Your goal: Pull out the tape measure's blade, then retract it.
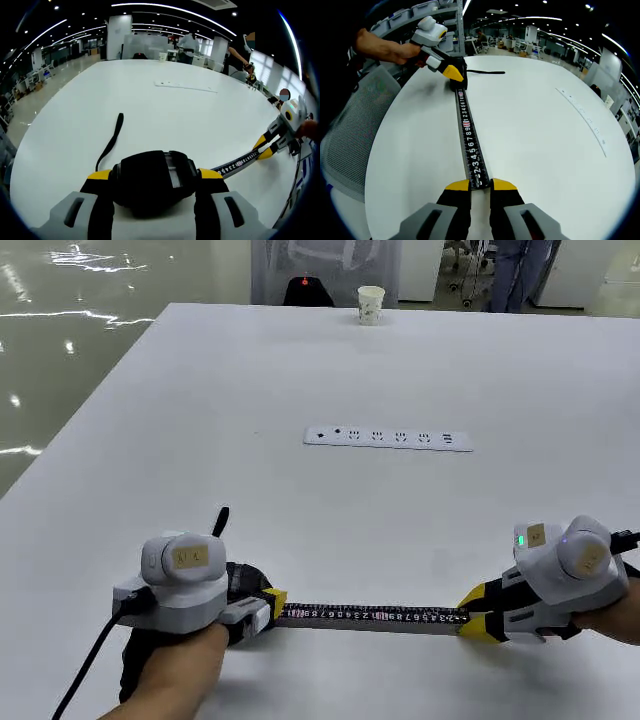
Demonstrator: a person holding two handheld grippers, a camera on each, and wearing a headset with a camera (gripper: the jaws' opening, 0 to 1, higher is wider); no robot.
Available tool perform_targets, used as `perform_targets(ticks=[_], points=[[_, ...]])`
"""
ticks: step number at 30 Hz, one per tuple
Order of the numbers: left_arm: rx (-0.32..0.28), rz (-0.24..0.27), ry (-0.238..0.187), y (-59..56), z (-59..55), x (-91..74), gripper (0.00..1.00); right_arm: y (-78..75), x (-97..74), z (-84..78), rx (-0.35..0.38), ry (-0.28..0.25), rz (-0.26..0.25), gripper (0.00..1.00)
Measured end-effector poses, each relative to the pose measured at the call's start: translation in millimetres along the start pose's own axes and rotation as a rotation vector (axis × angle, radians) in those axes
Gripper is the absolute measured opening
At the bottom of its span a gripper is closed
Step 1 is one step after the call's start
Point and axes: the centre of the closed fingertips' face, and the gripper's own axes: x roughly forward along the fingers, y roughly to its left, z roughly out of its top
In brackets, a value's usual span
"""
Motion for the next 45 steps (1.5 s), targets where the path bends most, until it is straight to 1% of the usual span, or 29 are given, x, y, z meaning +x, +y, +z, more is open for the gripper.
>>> perform_targets(ticks=[12, 29, 45], points=[[0.002, -0.004, 0.002, -0.1, 0.8, -0.2, 0.59, -2.0, 0.6, -1.3, 0.001, 0.000, 0.000, 0.10], [-0.011, -0.015, -0.002, 0.5, -0.1, -1.3, 0.59, 2.0, -0.8, 1.9, 0.005, -0.002, 0.001, 0.10], [-0.017, -0.020, -0.004, 0.7, 0.7, -1.2, 0.59, 1.1, -0.3, 2.1, 0.007, -0.004, 0.003, 0.10]])
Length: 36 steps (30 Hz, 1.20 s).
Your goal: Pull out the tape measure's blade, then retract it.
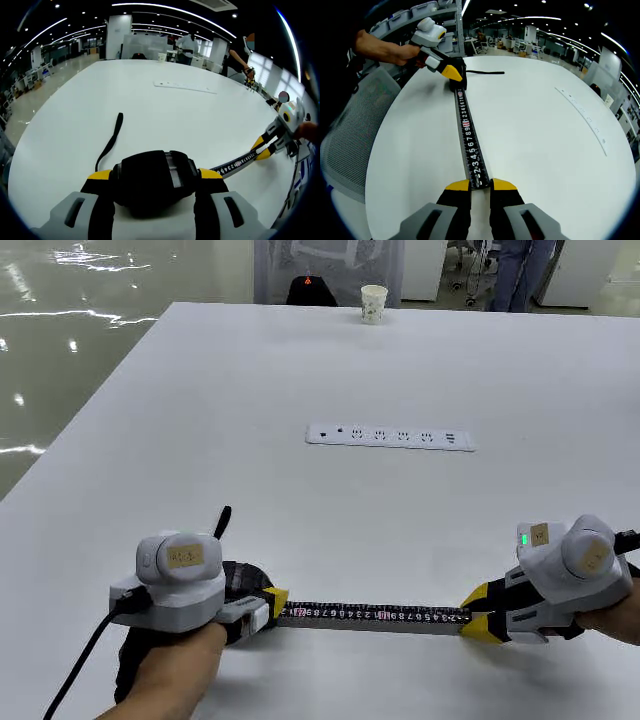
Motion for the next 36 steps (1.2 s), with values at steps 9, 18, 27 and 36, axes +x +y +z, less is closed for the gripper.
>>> perform_targets(ticks=[9, 18, 27, 36], points=[[0.000, -0.004, 0.003, 0.1, -0.4, -0.3, 0.59, -1.3, 0.9, -1.1, -0.004, 0.001, 0.001, 0.10], [-0.002, -0.006, 0.004, -0.2, -0.6, -0.5, 0.59, -0.9, 4.3, 2.9, -0.012, 0.002, 0.007, 0.10], [-0.003, -0.009, 0.005, 0.0, -0.7, -0.4, 0.59, 1.3, 7.4, 7.1, -0.012, 0.000, 0.010, 0.10], [-0.006, -0.012, 0.005, 0.7, -0.6, 0.0, 0.59, 4.6, 16.4, 18.0, -0.018, -0.013, 0.020, 0.10]])
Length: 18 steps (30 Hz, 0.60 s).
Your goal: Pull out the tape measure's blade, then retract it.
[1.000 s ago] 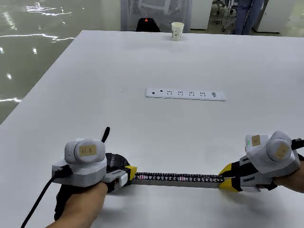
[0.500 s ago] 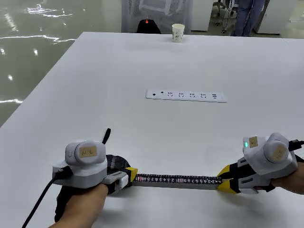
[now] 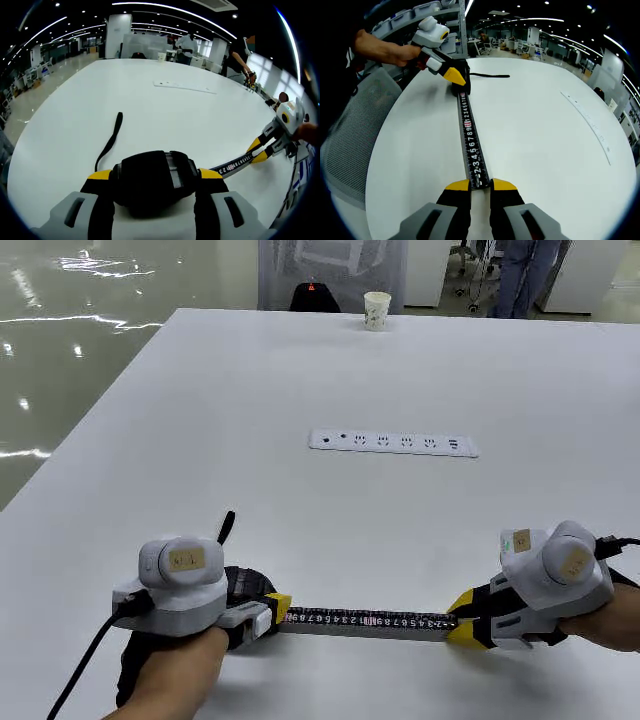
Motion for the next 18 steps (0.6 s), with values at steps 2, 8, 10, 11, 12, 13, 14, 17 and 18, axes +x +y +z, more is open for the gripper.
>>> perform_targets(ticks=[2, 8, 10, 11, 12, 13, 14, 17, 18], points=[[0.000, -0.001, 0.001, 0.2, 0.0, 0.1, 0.59, 0.5, 1.6, 1.9, -0.001, -0.002, 0.002, 0.10], [-0.001, -0.003, 0.002, 0.2, -0.1, 0.1, 0.59, 2.8, 5.8, 8.0, -0.004, -0.006, 0.005, 0.10], [-0.002, -0.004, 0.001, 0.3, 0.0, 0.2, 0.59, 3.6, 7.3, 9.9, -0.003, -0.008, 0.006, 0.10], [-0.002, -0.005, 0.002, 0.3, 0.0, 0.2, 0.59, 3.6, 7.9, 10.5, -0.004, -0.008, 0.006, 0.10], [-0.003, -0.005, 0.001, 0.3, 0.0, 0.2, 0.59, 3.5, 8.6, 11.1, -0.005, -0.009, 0.005, 0.10], [-0.004, -0.005, 0.001, 0.2, 0.0, 0.2, 0.59, 3.5, 9.2, 11.8, -0.004, -0.010, 0.005, 0.10], [-0.003, -0.005, 0.002, 0.0, 0.0, 0.2, 0.59, 4.0, 10.0, 13.0, -0.004, -0.011, 0.007, 0.10], [-0.005, -0.006, 0.002, 0.2, 0.1, 0.3, 0.60, 4.9, 11.9, 15.8, -0.004, -0.013, 0.008, 0.10], [-0.005, -0.006, 0.002, 0.2, 0.1, 0.2, 0.60, 5.1, 12.8, 16.9, -0.005, -0.014, 0.008, 0.10]])
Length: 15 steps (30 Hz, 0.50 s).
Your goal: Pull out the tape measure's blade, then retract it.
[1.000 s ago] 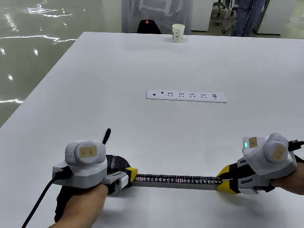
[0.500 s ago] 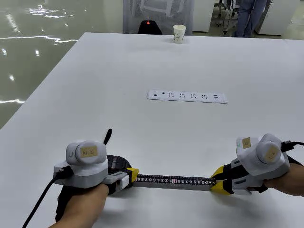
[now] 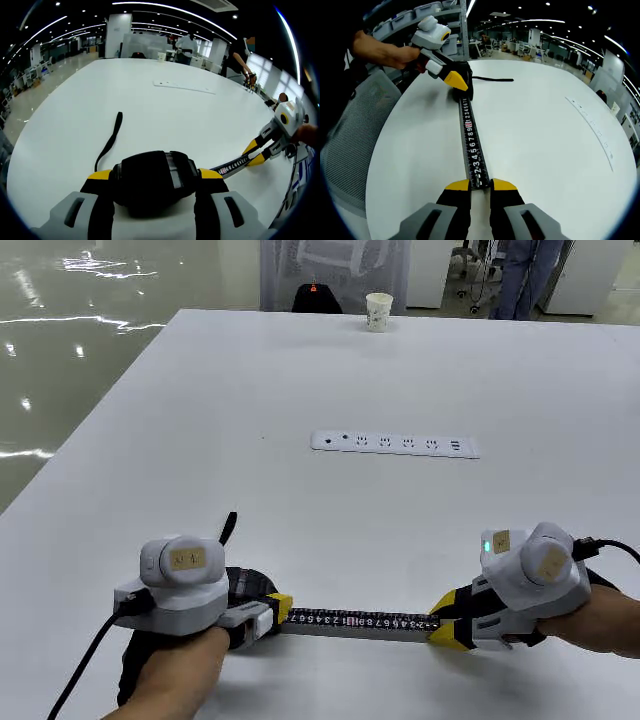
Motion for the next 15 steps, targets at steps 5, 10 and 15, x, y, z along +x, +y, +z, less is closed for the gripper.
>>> perform_targets(ticks=[5, 10, 15], points=[[-0.002, 0.000, 0.002, 0.2, 0.0, 0.2, 0.60, 1.3, 3.2, 3.7, 0.002, -0.005, 0.004, 0.10], [-0.003, -0.001, 0.002, 0.2, 0.0, 0.4, 0.60, 1.8, 6.8, 7.1, 0.000, -0.009, 0.007, 0.10], [-0.007, -0.002, 0.002, 0.3, 0.1, 0.2, 0.60, 2.6, 9.3, 10.7, 0.000, -0.013, 0.008, 0.10]])
